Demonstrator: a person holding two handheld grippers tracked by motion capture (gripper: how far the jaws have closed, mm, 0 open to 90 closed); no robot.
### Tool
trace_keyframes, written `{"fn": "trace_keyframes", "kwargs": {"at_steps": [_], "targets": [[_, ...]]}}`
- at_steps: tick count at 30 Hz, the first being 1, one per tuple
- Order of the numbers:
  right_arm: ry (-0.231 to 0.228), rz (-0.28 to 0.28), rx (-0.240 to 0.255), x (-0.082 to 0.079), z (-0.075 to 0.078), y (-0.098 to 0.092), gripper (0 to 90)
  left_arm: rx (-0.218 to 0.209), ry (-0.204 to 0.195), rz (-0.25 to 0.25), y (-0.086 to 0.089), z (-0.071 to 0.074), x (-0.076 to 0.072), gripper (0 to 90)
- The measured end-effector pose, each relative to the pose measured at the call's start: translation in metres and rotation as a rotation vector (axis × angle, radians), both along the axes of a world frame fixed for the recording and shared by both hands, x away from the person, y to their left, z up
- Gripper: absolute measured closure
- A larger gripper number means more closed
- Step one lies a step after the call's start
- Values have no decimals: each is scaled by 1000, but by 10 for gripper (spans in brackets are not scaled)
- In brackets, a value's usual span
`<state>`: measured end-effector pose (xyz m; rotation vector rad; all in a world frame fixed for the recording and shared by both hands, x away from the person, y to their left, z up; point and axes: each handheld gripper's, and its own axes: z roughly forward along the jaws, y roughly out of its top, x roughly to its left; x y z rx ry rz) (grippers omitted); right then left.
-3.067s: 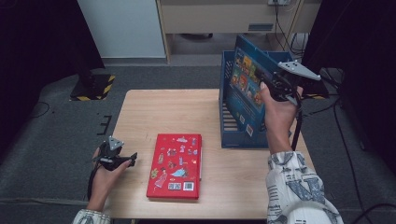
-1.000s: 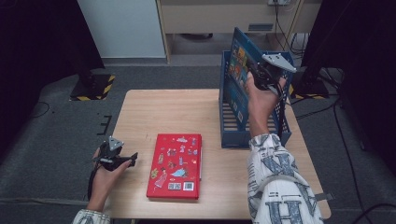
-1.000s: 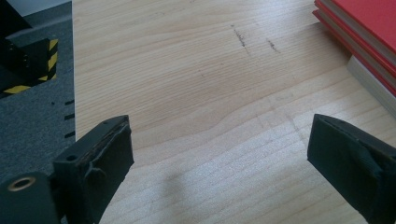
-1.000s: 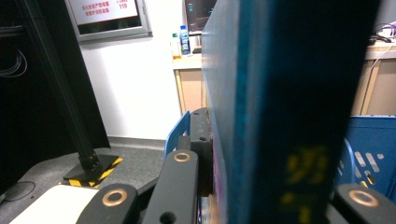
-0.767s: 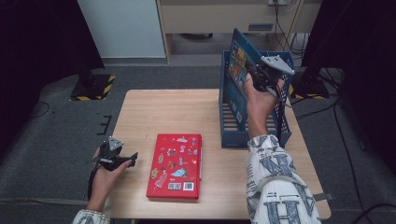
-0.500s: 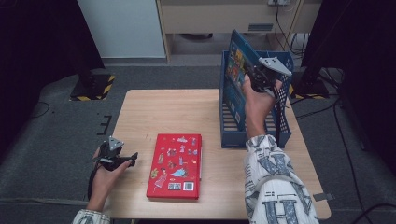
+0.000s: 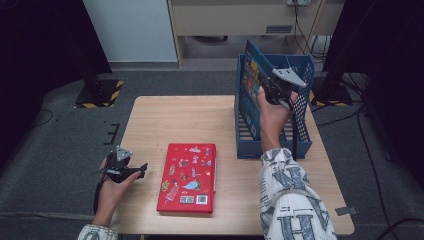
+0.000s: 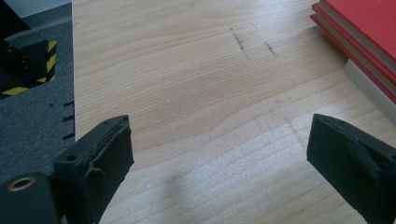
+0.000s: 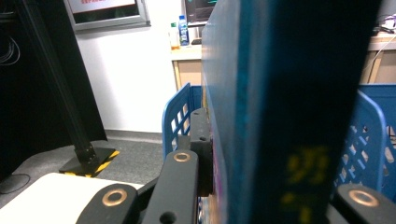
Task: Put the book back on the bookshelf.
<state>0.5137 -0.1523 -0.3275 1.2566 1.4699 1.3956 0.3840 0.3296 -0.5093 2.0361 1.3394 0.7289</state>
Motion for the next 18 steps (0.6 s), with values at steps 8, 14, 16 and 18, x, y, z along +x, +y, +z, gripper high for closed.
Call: {"fn": "trace_keyframes", "kwargs": {"at_steps": [8, 14, 16, 18], "targets": [[10, 4, -17, 1, -9, 4, 831, 2, 0, -5, 0, 0, 0, 63], [10, 1, -38, 1, -15, 8, 831, 2, -3, -2, 0, 1, 0, 64], [12, 3, -33, 1, -17, 9, 831, 3, -2, -2, 0, 1, 0, 64], [14, 7, -33, 1, -19, 10, 830, 3, -3, -2, 0, 1, 0, 64]]}}
